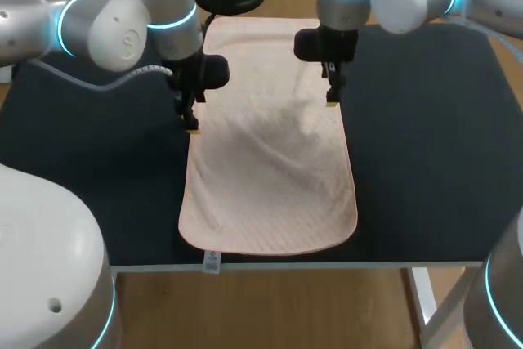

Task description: Fold the towel

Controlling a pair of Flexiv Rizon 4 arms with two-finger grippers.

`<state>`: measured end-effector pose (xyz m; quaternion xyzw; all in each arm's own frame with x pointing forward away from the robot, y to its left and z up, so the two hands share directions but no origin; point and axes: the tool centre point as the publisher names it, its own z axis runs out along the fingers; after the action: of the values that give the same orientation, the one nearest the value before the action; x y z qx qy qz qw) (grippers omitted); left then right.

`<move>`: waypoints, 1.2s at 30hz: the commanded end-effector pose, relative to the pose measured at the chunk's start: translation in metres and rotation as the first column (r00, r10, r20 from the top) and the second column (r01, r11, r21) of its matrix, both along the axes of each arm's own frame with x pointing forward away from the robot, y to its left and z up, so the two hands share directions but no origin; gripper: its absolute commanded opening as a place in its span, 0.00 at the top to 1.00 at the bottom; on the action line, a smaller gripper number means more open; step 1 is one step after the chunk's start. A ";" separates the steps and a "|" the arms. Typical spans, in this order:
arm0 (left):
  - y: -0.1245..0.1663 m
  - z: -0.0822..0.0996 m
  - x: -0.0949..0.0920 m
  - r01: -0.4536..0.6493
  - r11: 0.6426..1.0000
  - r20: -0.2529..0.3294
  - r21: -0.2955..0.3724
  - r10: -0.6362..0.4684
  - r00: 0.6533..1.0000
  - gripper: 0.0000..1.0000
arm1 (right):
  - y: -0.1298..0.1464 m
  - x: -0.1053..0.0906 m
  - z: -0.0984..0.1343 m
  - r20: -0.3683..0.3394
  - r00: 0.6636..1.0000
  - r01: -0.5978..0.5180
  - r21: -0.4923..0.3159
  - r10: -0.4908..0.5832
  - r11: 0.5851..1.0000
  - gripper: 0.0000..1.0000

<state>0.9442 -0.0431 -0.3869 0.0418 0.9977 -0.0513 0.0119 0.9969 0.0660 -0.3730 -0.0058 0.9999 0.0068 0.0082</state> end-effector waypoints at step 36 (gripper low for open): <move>-0.008 -0.026 0.006 0.025 0.999 0.015 0.043 -0.026 1.000 0.00 | 0.007 0.006 -0.025 -0.043 0.999 -0.030 0.002 0.030 1.000 0.00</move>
<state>0.9429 -0.0459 -0.4039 0.0553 0.9977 -0.0324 0.0237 1.0007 0.0732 -0.3923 -0.0193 0.9997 0.0049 -0.0114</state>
